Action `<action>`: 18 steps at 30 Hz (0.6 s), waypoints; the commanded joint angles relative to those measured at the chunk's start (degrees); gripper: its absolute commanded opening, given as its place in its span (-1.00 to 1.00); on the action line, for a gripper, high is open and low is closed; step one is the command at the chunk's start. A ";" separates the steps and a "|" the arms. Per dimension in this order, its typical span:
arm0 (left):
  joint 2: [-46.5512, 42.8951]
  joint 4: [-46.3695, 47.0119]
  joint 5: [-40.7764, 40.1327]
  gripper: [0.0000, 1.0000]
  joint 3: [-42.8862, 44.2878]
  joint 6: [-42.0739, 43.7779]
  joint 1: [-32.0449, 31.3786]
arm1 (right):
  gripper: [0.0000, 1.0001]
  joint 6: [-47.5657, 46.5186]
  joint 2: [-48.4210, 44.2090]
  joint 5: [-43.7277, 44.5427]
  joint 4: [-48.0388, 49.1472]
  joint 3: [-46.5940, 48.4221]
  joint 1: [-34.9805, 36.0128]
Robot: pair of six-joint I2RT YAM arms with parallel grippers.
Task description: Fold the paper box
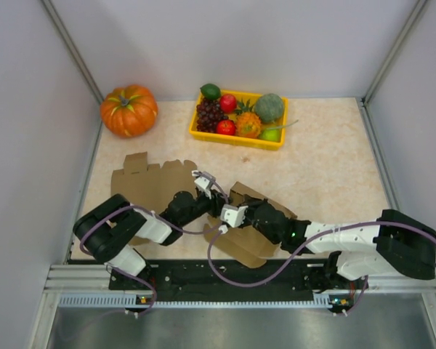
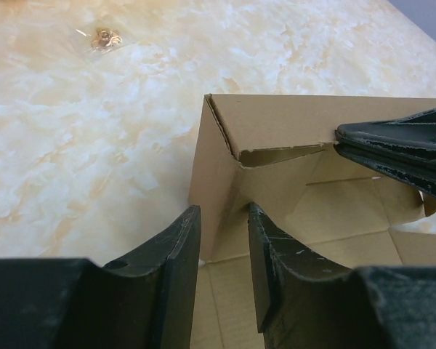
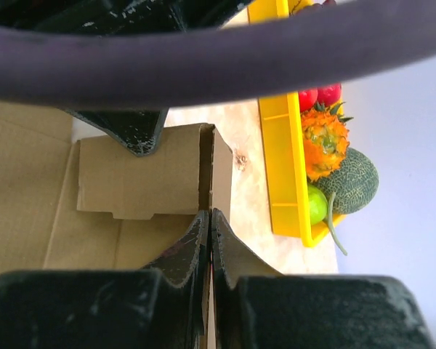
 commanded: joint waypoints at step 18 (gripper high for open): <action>2.37 20.91 -3.31 -0.17 -9.04 3.82 -0.13 | -1.00 -2.15 5.31 4.79 4.65 -1.33 6.82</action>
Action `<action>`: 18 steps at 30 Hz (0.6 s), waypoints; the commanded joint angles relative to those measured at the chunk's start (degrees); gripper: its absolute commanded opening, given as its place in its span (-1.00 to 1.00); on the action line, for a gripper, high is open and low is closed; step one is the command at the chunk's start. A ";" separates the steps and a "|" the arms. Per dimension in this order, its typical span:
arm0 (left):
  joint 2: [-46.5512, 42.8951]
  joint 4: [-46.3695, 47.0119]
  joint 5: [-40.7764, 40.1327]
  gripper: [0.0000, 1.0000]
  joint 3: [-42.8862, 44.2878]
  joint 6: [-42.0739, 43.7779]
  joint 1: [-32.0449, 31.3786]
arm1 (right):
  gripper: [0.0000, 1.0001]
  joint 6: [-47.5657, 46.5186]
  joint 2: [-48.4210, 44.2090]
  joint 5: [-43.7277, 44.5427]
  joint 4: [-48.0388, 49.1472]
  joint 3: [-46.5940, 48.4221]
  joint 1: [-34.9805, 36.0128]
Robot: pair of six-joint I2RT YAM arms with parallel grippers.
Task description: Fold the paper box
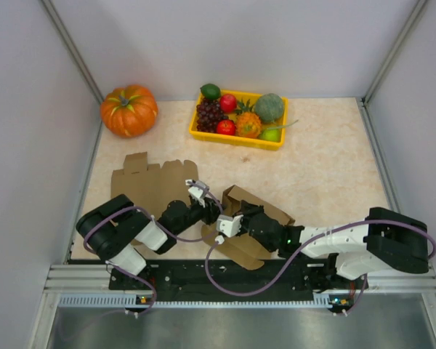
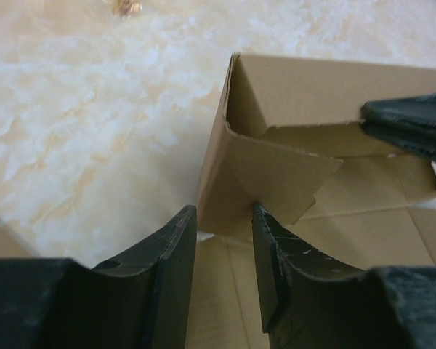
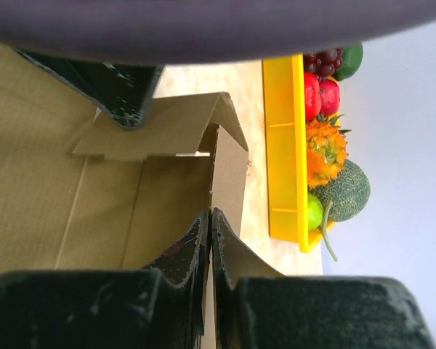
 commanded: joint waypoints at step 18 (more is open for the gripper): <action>-8.04 3.59 -7.26 -0.14 -3.79 -0.68 0.13 | -1.00 2.53 -0.26 -1.38 3.29 -2.14 1.32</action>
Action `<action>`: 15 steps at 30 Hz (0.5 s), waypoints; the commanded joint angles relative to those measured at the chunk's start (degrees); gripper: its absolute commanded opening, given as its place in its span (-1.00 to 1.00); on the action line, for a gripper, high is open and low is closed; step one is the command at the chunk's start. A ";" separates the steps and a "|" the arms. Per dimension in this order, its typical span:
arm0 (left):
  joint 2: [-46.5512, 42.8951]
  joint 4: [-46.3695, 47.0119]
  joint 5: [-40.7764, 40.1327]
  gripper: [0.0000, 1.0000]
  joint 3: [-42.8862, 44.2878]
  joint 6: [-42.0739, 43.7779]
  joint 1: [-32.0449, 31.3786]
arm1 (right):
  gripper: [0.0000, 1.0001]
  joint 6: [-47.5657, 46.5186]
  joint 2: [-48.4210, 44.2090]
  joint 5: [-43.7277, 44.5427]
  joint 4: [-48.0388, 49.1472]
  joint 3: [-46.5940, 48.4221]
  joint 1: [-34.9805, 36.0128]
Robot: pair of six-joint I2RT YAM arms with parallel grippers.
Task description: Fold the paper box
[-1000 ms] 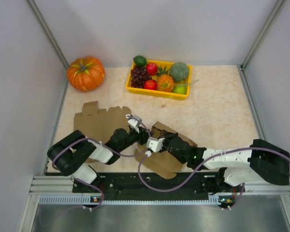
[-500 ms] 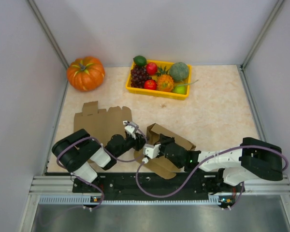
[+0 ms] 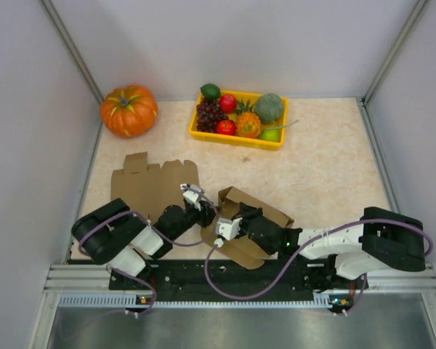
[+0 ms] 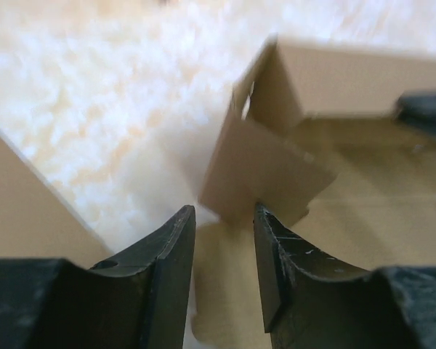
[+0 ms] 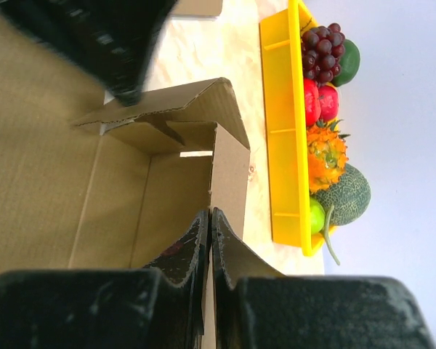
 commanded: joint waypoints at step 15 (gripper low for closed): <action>-6.47 -9.12 12.37 -0.42 8.09 5.01 5.47 | -1.00 3.46 -3.59 -6.16 -1.00 -1.05 -2.98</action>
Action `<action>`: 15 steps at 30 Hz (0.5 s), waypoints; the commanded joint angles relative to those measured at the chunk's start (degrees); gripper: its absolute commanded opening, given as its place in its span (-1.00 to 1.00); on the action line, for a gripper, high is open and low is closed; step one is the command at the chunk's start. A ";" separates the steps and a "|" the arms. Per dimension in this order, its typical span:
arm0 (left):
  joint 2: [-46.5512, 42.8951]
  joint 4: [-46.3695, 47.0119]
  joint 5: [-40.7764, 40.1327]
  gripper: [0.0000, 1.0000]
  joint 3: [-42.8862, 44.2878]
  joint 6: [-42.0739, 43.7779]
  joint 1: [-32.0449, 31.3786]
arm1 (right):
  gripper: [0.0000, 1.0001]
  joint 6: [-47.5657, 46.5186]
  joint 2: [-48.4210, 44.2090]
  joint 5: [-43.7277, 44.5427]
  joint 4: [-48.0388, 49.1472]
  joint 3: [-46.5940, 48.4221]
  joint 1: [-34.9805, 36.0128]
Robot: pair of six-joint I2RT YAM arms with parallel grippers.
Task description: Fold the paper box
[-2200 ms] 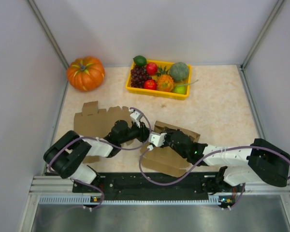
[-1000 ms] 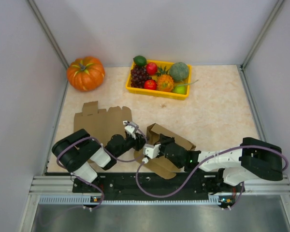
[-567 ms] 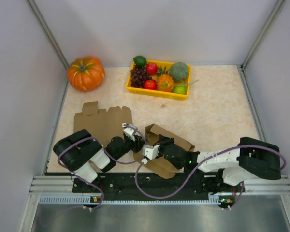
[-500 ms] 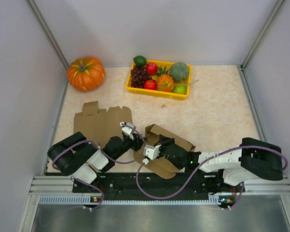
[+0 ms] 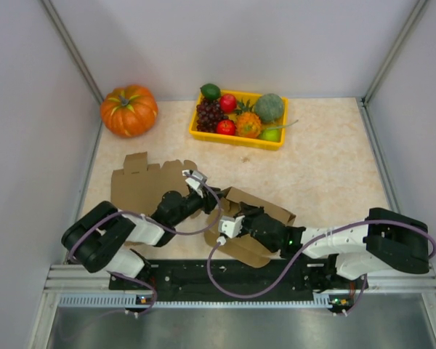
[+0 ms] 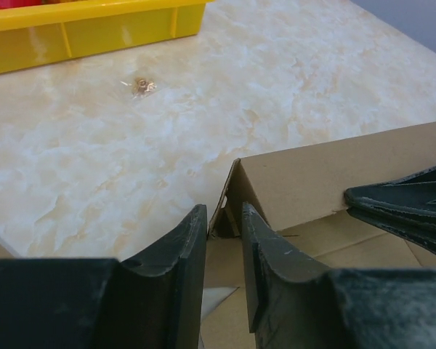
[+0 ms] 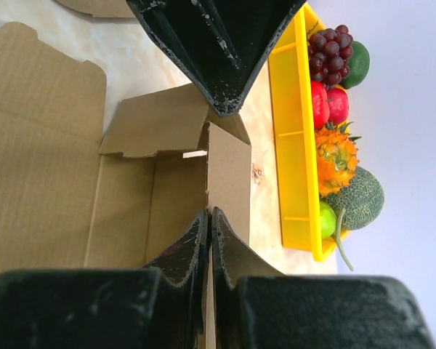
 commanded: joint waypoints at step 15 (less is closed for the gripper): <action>-17.49 -16.29 -8.39 -0.15 -4.10 -2.49 2.51 | -1.00 2.61 -1.14 -3.37 -0.08 0.35 -1.83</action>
